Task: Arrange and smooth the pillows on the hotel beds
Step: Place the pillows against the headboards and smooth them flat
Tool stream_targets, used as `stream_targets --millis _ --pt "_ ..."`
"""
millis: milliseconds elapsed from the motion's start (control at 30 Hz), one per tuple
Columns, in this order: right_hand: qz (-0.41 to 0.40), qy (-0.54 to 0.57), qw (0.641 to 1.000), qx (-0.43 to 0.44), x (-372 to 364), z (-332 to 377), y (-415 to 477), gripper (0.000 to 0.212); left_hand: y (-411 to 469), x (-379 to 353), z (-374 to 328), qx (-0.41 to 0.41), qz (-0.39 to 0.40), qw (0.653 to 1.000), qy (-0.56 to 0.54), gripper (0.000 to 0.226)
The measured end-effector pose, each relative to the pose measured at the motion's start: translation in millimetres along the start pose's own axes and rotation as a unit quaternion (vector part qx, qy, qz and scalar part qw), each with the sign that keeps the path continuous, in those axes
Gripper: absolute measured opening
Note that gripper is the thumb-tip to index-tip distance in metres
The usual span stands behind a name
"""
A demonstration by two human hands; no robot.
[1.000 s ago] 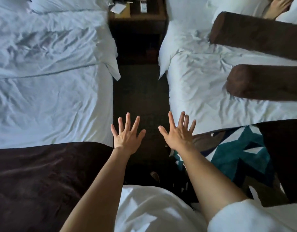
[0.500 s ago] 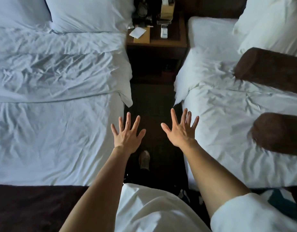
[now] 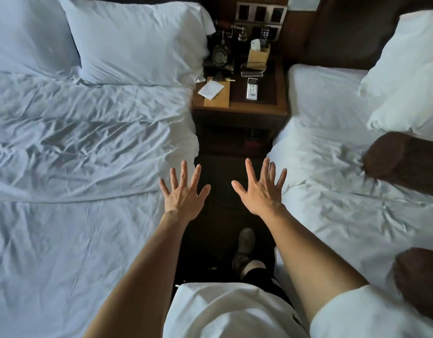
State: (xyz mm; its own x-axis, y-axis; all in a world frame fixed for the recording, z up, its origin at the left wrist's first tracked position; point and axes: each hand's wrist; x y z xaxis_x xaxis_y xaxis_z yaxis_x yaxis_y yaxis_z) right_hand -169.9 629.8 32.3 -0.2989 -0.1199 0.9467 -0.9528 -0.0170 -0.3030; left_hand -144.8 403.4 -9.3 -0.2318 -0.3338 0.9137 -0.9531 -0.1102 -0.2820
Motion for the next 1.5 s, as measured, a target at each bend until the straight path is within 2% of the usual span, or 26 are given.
stream_targets --millis 200,400,767,1100,1367,1500 --pt "-0.029 -0.021 0.998 0.045 41 -11 117 0.086 93 22 -30 0.014 -0.031 0.999 -0.03 0.074" --pt "-0.072 -0.022 0.992 0.097 93 -14 231 0.084 180 59 -58 0.062 -0.045 0.996 -0.035 0.069" --pt "-0.071 -0.047 0.982 0.169 136 -1 359 0.082 287 100 -65 0.13 -0.055 0.989 -0.052 0.068" --pt "-0.082 -0.033 0.98 0.178 185 75 488 0.088 404 166 -8 0.148 -0.062 0.986 -0.05 0.067" --pt "-0.065 -0.026 0.983 0.17 244 180 624 0.087 558 247 83 0.14 -0.081 0.986 -0.042 0.068" --pt "-0.101 0.001 0.982 0.159 272 221 695 0.081 642 310 140 0.131 -0.096 0.987 -0.013 0.067"
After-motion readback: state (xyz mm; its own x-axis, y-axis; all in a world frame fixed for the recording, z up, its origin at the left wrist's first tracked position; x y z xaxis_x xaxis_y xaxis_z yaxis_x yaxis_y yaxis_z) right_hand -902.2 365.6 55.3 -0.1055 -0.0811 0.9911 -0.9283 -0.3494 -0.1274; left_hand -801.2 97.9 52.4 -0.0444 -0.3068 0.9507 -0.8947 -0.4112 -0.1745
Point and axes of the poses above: each hand's wrist, its own y-axis towards the middle knuckle, its own x-axis out of the back of the hand, z = x × y, and after that the axes turned 8 degrees about -y, right-handed
